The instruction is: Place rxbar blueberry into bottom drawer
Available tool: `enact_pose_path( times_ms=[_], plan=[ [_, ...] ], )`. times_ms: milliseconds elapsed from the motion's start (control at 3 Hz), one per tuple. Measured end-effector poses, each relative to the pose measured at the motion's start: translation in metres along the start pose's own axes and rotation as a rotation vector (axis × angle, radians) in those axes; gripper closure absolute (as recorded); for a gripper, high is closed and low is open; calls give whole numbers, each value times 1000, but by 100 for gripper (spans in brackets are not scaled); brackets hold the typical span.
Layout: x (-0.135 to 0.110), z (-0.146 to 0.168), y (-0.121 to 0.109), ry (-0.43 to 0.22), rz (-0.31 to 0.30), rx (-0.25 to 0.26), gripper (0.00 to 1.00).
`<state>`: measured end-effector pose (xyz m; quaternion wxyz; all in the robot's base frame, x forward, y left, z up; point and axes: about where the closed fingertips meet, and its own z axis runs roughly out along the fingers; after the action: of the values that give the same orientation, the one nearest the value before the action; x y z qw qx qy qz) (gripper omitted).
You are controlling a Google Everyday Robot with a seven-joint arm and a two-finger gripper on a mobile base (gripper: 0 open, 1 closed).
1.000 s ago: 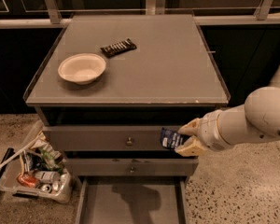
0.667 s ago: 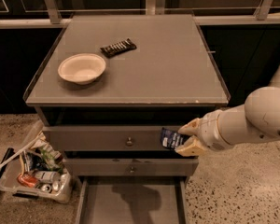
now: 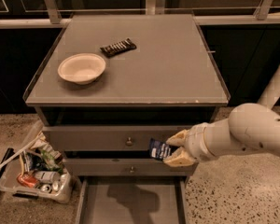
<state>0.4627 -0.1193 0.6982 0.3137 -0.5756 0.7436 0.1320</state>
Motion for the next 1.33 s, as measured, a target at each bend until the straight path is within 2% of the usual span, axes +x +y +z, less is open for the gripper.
enact_pose_path(
  times_ms=[333,667,1333],
  plan=[
    [17,52,24,-14,-5,-33,100],
    [42,97,32,-40,26,-61,100],
    [101,174,23,-113,123,-60,100]
  ],
)
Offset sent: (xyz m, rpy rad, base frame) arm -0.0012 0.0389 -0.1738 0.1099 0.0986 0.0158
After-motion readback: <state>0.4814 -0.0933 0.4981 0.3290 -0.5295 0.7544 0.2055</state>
